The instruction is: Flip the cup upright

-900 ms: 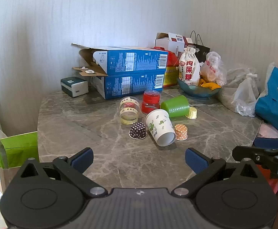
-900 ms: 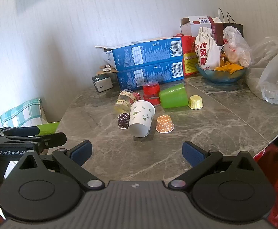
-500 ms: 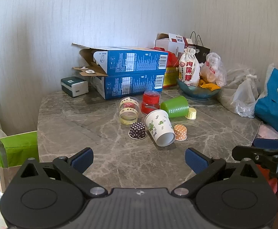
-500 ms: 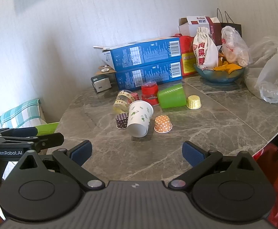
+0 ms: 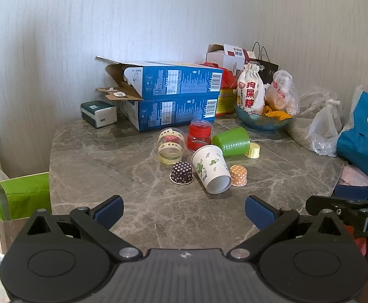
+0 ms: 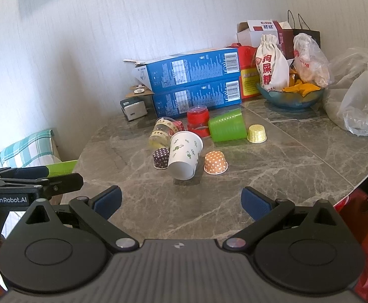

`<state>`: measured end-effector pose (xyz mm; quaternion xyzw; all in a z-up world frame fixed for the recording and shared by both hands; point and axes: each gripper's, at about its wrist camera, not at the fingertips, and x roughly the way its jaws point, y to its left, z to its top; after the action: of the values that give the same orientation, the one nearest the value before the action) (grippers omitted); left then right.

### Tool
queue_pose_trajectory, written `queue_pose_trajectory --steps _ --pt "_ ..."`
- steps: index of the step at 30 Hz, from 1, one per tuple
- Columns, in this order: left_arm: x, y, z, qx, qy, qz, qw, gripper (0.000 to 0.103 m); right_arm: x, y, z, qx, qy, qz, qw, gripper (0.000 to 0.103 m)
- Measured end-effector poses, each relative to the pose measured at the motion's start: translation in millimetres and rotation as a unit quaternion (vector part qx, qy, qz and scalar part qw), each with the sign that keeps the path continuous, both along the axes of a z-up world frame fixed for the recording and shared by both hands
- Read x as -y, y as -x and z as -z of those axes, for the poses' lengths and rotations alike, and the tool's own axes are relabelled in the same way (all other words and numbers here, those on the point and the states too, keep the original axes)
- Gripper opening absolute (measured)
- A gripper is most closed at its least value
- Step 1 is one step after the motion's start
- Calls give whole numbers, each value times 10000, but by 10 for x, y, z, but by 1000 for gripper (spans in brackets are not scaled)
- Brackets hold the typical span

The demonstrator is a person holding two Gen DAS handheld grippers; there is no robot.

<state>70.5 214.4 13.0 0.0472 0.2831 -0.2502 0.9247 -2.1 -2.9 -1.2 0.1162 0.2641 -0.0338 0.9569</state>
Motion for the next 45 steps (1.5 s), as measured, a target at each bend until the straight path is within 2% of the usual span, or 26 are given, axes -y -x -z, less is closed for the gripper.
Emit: queue_pose_trajectory --steps 45 --pt "22 -7 60 -90 39 51 9999 103 45 -1 31 -27 -40 46 10000 102"
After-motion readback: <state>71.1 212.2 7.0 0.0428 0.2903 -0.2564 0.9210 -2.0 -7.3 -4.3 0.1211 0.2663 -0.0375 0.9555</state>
